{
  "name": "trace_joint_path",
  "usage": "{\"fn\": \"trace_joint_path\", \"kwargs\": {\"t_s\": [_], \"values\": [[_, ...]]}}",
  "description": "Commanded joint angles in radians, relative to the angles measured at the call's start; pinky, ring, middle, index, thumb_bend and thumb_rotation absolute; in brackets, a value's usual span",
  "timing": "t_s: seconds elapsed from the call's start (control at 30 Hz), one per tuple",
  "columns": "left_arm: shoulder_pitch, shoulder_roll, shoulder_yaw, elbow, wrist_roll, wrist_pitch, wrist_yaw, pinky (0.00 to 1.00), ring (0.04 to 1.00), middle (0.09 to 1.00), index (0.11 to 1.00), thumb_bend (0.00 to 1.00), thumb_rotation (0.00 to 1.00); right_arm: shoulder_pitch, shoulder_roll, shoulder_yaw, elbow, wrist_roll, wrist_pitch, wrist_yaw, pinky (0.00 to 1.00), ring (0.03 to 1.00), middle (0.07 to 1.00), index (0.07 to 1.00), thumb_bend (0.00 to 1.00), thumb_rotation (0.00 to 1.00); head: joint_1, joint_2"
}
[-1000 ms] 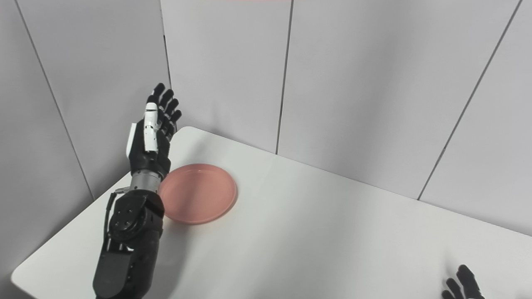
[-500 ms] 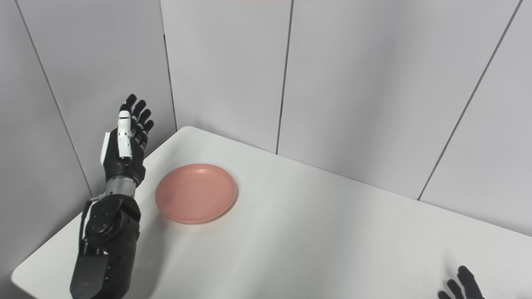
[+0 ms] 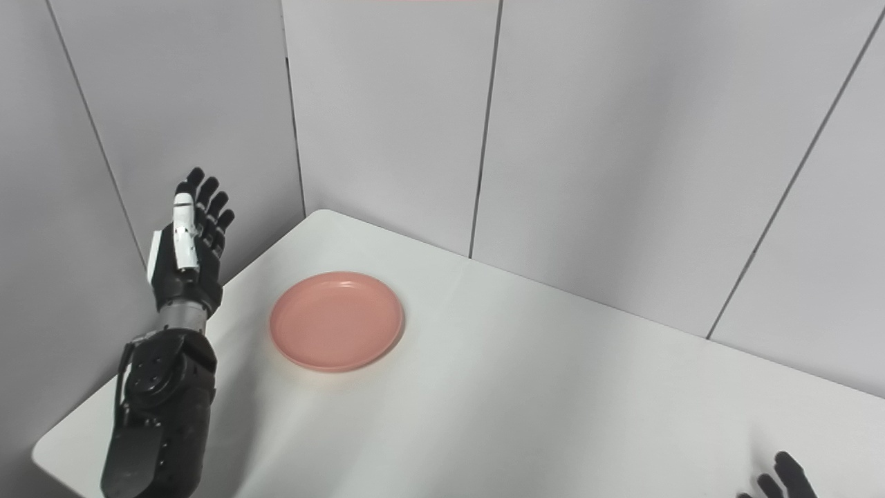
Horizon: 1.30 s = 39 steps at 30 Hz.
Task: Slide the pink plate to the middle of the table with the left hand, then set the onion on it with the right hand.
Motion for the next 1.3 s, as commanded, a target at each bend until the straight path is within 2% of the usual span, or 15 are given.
{"fn": "trace_joint_path", "kwargs": {"t_s": [0.0, 0.23, 0.37, 0.5, 0.67, 0.83, 1.03, 1.27], "values": [[-0.019, 0.03, 0.009, -0.008, -0.025, -0.039, -0.008, 0.96, 0.968, 0.965, 0.942, 0.41, 1.0, 0.015, -0.005, -0.005, 0.012, 0.0, 0.057, -0.01, 0.85, 0.925, 0.939, 0.877, 0.63, 0.85, 0.001, 0.001], [-0.008, 0.033, 0.018, 0.036, -0.081, -0.044, -0.022, 0.98, 0.971, 0.967, 0.94, 0.38, 1.0, 0.014, -0.005, -0.008, 0.008, 0.006, 0.065, -0.01, 0.84, 0.92, 0.936, 0.872, 0.61, 0.85, 0.004, 0.006], [-0.004, 0.037, 0.018, 0.068, -0.1, -0.042, -0.023, 0.98, 0.974, 0.974, 0.952, 0.38, 1.0, 0.016, -0.008, -0.006, 0.01, 0.002, 0.062, -0.009, 0.88, 0.925, 0.941, 0.878, 0.62, 0.87, 0.003, 0.007], [-0.001, 0.04, 0.011, 0.107, -0.117, -0.036, -0.027, 0.98, 0.971, 0.973, 0.953, 0.39, 1.0, 0.018, -0.007, -0.004, 0.001, -0.004, 0.066, -0.013, 0.87, 0.914, 0.935, 0.873, 0.63, 0.88, 0.004, 0.009], [0.004, 0.036, 0.006, 0.125, -0.138, -0.029, -0.024, 0.98, 0.973, 0.977, 0.96, 0.38, 1.0, 0.018, -0.009, -0.006, 0.003, 0.002, 0.063, -0.011, 0.82, 0.893, 0.915, 0.848, 0.64, 0.85, 0.003, 0.012], [0.015, 0.036, 0.01, 0.15, -0.185, -0.032, -0.051, 1.0, 0.989, 0.993, 0.972, 0.39, 1.0, 0.018, -0.008, -0.007, 0.002, 0.001, 0.068, -0.016, 0.86, 0.891, 0.913, 0.847, 0.62, 0.86, 0.005, 0.013], [0.023, 0.041, 0.019, 0.18, -0.268, -0.032, -0.095, 1.0, 1.0, 1.0, 1.0, 0.38, 1.0, 0.02, -0.012, -0.004, -0.005, 0.0, 0.073, -0.012, 0.85, 0.876, 0.901, 0.839, 0.63, 0.86, 0.004, 0.016], [0.03, 0.036, 0.012, 0.194, -0.294, -0.021, -0.094, 1.0, 1.0, 1.0, 1.0, 0.38, 1.0, 0.021, -0.014, -0.006, 0.0, 0.005, 0.064, -0.01, 0.82, 0.847, 0.876, 0.815, 0.64, 0.85, 0.0, 0.02]]}}
